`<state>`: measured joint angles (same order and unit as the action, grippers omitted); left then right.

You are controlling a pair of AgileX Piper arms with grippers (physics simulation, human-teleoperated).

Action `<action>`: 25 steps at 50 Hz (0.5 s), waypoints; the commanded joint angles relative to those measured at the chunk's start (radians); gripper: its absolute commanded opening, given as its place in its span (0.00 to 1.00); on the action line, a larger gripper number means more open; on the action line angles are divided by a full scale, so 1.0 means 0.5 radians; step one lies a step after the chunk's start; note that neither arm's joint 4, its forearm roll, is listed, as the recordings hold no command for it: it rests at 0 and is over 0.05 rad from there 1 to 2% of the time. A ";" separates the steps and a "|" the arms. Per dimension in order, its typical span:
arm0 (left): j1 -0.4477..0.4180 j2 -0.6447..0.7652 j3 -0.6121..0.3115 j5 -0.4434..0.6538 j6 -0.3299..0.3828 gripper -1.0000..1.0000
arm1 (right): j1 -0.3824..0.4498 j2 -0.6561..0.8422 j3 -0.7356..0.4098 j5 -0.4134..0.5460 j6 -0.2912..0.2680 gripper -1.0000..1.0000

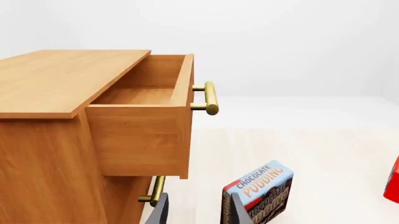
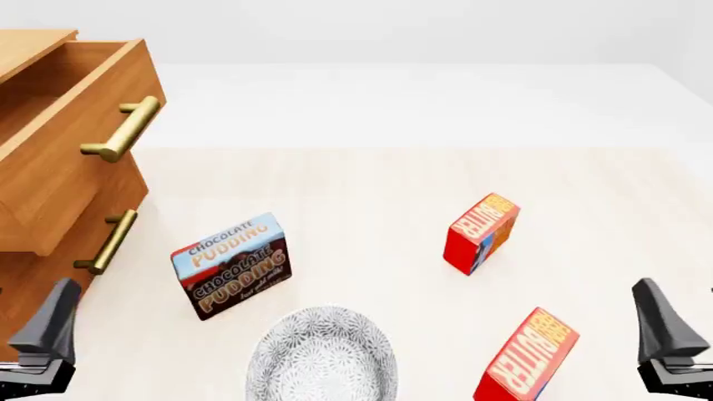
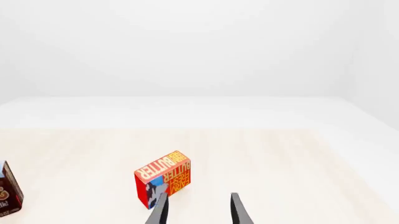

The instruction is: Put the butter at the front in the top drawer of the cabinet and close it.

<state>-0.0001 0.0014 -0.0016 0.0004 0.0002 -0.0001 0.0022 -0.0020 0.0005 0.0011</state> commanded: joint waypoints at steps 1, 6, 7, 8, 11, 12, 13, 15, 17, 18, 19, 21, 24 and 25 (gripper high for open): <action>-0.001 0.001 -0.004 0.003 0.002 1.00 | 0.000 0.006 -0.007 0.005 0.006 1.00; -0.002 0.000 -0.004 0.003 0.003 1.00 | 0.000 0.006 -0.008 0.004 0.006 1.00; -0.002 -0.001 -0.004 0.003 0.004 1.00 | 0.000 0.006 -0.008 0.004 0.007 1.00; -0.002 -0.001 -0.003 0.003 0.004 1.00 | 0.000 0.006 -0.007 0.003 0.007 1.00; -0.002 -0.001 -0.003 0.003 0.004 1.00 | 0.000 0.007 -0.006 0.002 0.007 1.00; 0.281 -0.003 -0.064 0.195 0.242 1.00 | 0.003 0.021 -0.007 -0.013 0.007 1.00; -0.003 0.002 -0.007 0.005 0.004 1.00 | 0.000 0.007 -0.006 0.001 0.007 1.00; 0.040 -0.002 -0.009 -0.012 -0.001 1.00 | 0.001 0.005 -0.006 0.001 0.006 1.00; 0.013 0.021 -0.005 -0.003 0.021 1.00 | 0.000 0.006 -0.006 0.002 0.007 1.00; 0.048 0.145 -0.004 -0.082 0.070 1.00 | 0.001 0.006 -0.006 0.002 0.006 1.00; 0.025 0.092 -0.006 -0.049 0.079 1.00 | 0.001 0.006 -0.006 0.002 0.007 1.00; 0.031 -0.002 -0.054 -0.002 0.159 1.00 | 0.000 0.006 -0.006 0.002 0.006 1.00; 0.012 -0.002 -0.112 0.069 0.077 1.00 | 0.001 0.006 -0.006 0.002 0.007 1.00; 0.035 -0.002 -0.163 0.144 0.093 1.00 | 0.000 0.006 -0.006 0.002 0.007 1.00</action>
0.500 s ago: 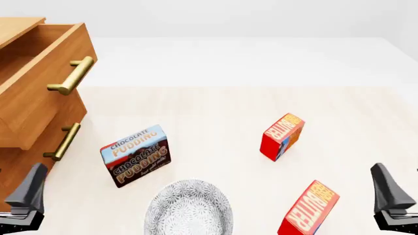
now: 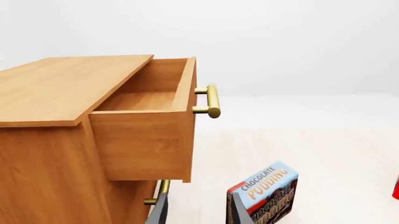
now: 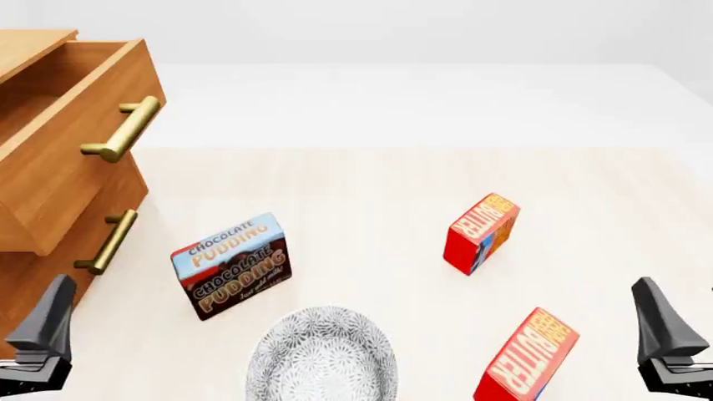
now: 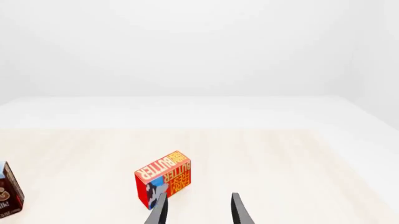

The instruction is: Put the butter at the front in the top drawer of the cabinet and close it.

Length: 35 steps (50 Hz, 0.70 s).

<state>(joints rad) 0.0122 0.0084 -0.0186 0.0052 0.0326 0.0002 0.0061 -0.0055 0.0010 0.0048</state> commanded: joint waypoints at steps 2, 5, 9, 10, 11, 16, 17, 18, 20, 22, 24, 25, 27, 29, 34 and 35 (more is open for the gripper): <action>0.051 -0.016 -0.169 0.180 -0.079 1.00 | -0.001 -0.002 0.001 0.001 0.000 1.00; 0.058 -0.011 -0.250 0.285 -0.062 1.00 | 0.000 -0.002 0.001 0.001 0.000 1.00; 0.103 -0.004 -0.399 0.436 -0.078 1.00 | 0.000 -0.002 0.001 0.001 0.000 1.00; 0.146 0.018 -0.454 0.494 -0.085 1.00 | 0.000 -0.002 0.001 0.001 -0.001 1.00; 0.156 0.047 -0.488 0.516 -0.075 1.00 | 0.000 -0.002 0.001 0.001 -0.001 1.00; 0.163 0.118 -0.697 0.673 -0.104 1.00 | 0.000 -0.002 0.001 0.001 -0.001 1.00; 0.176 0.131 -0.729 0.710 -0.106 1.00 | 0.000 -0.002 0.001 0.001 0.000 1.00; 0.172 0.153 -0.773 0.745 -0.106 1.00 | 0.000 -0.002 0.001 0.001 -0.001 1.00; 0.178 0.230 -0.861 0.775 -0.097 1.00 | 0.000 -0.002 0.001 0.001 -0.001 1.00; 0.176 0.286 -0.942 0.826 -0.061 1.00 | 0.000 -0.001 0.001 0.001 0.000 1.00; 0.177 0.349 -1.011 0.861 -0.032 1.00 | 0.000 -0.002 0.001 0.001 0.000 1.00; 0.170 0.386 -1.033 0.865 -0.030 1.00 | -0.001 -0.002 0.001 0.001 0.000 1.00; 0.159 0.422 -1.094 0.897 -0.031 1.00 | 0.000 -0.002 0.001 0.001 -0.001 1.00; 0.155 0.481 -1.147 0.922 -0.033 1.00 | 0.000 -0.002 0.001 0.001 -0.001 1.00; 0.145 0.630 -1.257 0.970 -0.035 1.00 | 0.000 -0.002 0.001 0.001 -0.001 1.00; 0.132 0.643 -1.282 0.975 -0.030 1.00 | 0.000 -0.002 0.001 0.001 -0.001 1.00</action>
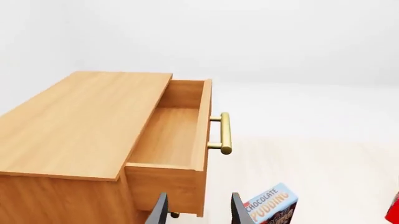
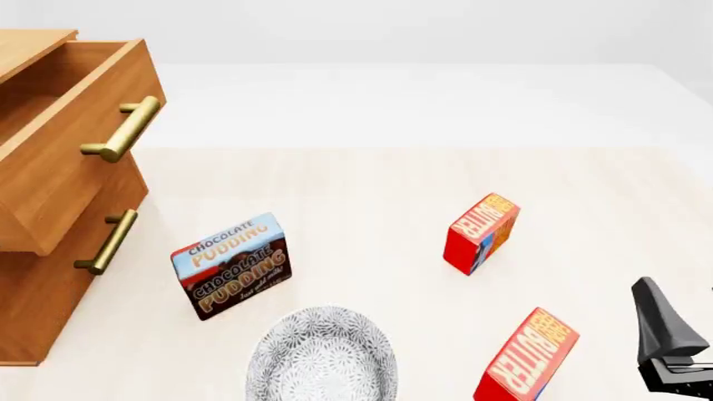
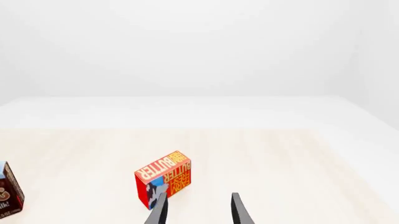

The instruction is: Put the butter at the front in the top drawer of the cabinet and close it.

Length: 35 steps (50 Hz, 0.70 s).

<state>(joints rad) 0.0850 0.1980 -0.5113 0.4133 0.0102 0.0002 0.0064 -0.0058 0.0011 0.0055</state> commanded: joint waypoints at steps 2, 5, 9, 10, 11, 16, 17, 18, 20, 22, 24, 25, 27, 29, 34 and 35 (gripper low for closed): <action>-0.036 0.331 -0.349 0.185 0.012 1.00 | 0.000 -0.002 0.001 0.001 -0.002 1.00; -0.035 0.388 -0.432 0.248 0.039 1.00 | 0.000 -0.002 0.001 0.001 -0.002 1.00; -0.059 0.484 -0.545 0.315 0.044 1.00 | 0.000 -0.003 0.001 0.001 -0.002 1.00; -0.059 0.484 -0.545 0.315 0.044 1.00 | 0.000 -0.003 0.001 0.001 -0.002 1.00; -0.069 0.531 -0.571 0.333 0.049 1.00 | 0.000 -0.003 0.001 0.001 -0.002 1.00; -0.055 0.638 -0.715 0.431 0.060 1.00 | -0.001 -0.002 0.001 0.001 -0.002 1.00; -0.057 0.665 -0.725 0.438 0.040 1.00 | 0.000 -0.003 0.001 0.001 -0.002 1.00; -0.059 0.696 -0.741 0.449 0.037 1.00 | 0.000 -0.002 0.001 0.001 -0.002 1.00; -0.030 0.728 -0.782 0.490 0.034 1.00 | 0.000 -0.002 0.001 0.001 -0.002 1.00; -0.073 0.771 -0.817 0.507 -0.024 1.00 | 0.000 -0.002 0.001 0.001 -0.002 1.00; -0.078 0.823 -0.851 0.537 -0.069 1.00 | 0.000 -0.002 0.001 0.001 -0.002 1.00; -0.045 0.859 -0.850 0.563 -0.077 1.00 | 0.000 -0.002 0.001 0.001 -0.002 1.00; -0.085 0.884 -0.887 0.585 -0.159 1.00 | 0.000 -0.002 0.001 0.001 -0.002 1.00; -0.127 0.903 -0.937 0.620 -0.234 1.00 | 0.001 -0.002 0.001 0.001 -0.002 1.00; -0.085 1.039 -1.046 0.752 -0.162 1.00 | 0.000 -0.002 0.001 0.001 -0.002 1.00; -0.085 1.040 -1.047 0.752 -0.162 1.00 | 0.000 -0.002 0.001 0.001 -0.002 1.00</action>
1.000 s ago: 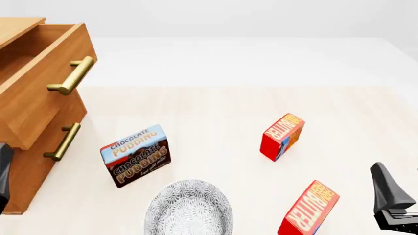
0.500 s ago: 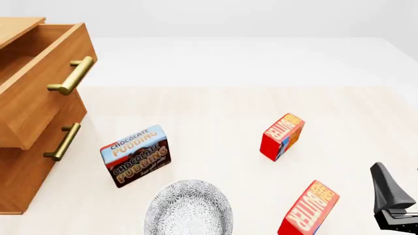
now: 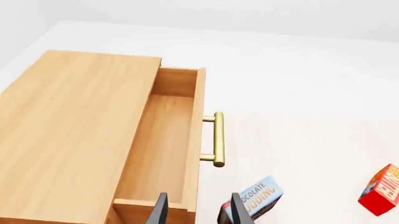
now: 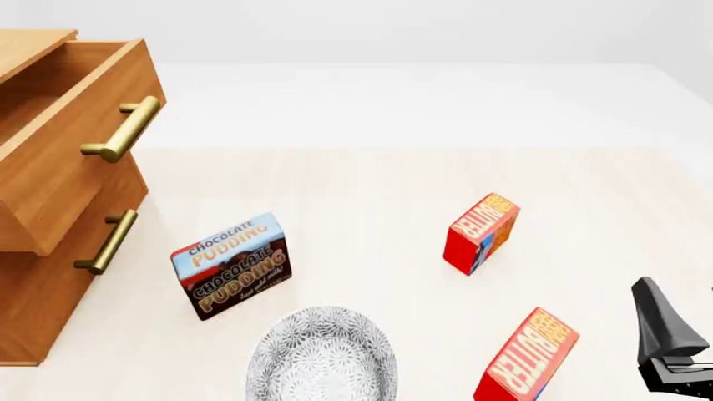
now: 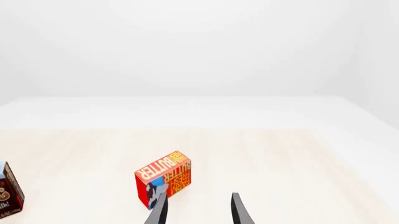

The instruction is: Put the butter at the front in the top drawer of the cabinet and close it.

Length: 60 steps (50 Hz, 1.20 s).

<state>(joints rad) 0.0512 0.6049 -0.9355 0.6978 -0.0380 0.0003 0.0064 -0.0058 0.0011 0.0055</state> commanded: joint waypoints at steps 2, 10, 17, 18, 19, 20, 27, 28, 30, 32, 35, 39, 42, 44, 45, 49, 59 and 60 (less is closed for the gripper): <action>-0.015 0.274 -0.233 0.215 -0.035 1.00 | 0.000 -0.002 0.001 0.001 -0.003 1.00; 0.007 0.402 -0.448 0.386 0.039 1.00 | 0.000 -0.002 0.001 0.001 -0.002 1.00; 0.032 0.522 -0.578 0.523 0.060 1.00 | 0.000 -0.003 0.001 0.001 -0.002 1.00; 0.017 0.540 -0.580 0.531 0.054 1.00 | 0.000 -0.003 0.001 0.001 -0.002 1.00; -0.004 0.563 -0.587 0.541 0.042 1.00 | 0.000 -0.002 0.001 0.001 -0.003 1.00; 0.003 0.573 -0.595 0.552 0.045 1.00 | 0.000 -0.002 0.001 0.001 -0.002 1.00; 0.088 0.658 -0.654 0.638 0.113 1.00 | 0.000 -0.002 0.001 0.001 -0.002 1.00; 0.096 0.665 -0.672 0.646 0.118 1.00 | 0.000 -0.002 0.001 0.001 -0.002 1.00; 0.125 0.697 -0.701 0.676 0.155 1.00 | 0.000 -0.002 0.001 0.001 -0.002 1.00; 0.095 0.734 -0.722 0.686 0.151 1.00 | 0.000 -0.002 0.001 0.001 -0.002 1.00; 0.086 0.769 -0.772 0.706 0.150 1.00 | 0.000 -0.002 0.001 0.001 -0.002 1.00; 0.086 0.781 -0.821 0.730 0.140 1.00 | 0.000 -0.002 0.001 0.001 -0.002 1.00; 0.045 0.816 -0.818 0.727 0.113 1.00 | 0.000 -0.002 0.001 0.001 -0.002 1.00; 0.037 0.831 -0.819 0.720 0.102 1.00 | 0.000 -0.002 0.001 0.001 -0.002 1.00; 0.042 0.846 -0.809 0.720 0.111 1.00 | 0.000 -0.003 0.001 0.001 -0.003 1.00; 0.026 0.906 -0.820 0.698 0.106 1.00 | 0.000 -0.002 0.001 0.001 -0.002 1.00; 0.024 1.012 -0.881 0.694 0.113 1.00 | -0.001 -0.002 0.001 0.001 -0.002 1.00; 0.042 1.019 -0.875 0.696 0.127 1.00 | 0.000 -0.002 0.001 0.001 -0.002 1.00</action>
<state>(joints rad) 0.0704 1.0637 -1.3526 1.0448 0.0204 0.0003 0.0064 -0.0058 0.0011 0.0055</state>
